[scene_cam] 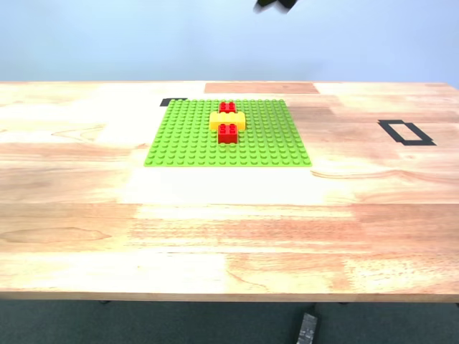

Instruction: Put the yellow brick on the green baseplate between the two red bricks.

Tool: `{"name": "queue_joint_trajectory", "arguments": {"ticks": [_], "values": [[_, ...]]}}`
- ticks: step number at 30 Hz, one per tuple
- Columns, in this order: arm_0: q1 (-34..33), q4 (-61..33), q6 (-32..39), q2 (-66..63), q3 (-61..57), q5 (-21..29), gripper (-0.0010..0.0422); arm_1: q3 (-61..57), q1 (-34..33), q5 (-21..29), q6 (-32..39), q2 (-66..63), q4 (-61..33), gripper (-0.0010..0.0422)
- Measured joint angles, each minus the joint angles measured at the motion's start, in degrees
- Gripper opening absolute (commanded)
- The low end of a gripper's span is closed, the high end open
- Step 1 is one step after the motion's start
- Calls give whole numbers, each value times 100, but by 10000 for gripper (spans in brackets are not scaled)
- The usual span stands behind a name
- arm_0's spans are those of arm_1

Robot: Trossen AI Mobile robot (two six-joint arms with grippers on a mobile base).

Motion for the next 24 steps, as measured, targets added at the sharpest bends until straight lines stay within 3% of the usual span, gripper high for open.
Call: {"name": "queue_joint_trajectory", "arguments": {"ticks": [4,12,18,24], "values": [[0,310,-24,-118,-138,-22,0,-1244,-409,2,468,-1294,702,9],[0,1325,-649,-706,-911,-752,0,-3322,-1176,455,1827,-4216,1932,9],[4,2754,-1464,-1434,-1875,-1392,0,-4538,-1539,1084,2780,-5943,2177,7],[2,3654,-2098,-2057,-2732,-1687,0,-5683,-1609,1517,3460,-7160,2345,0]]}}
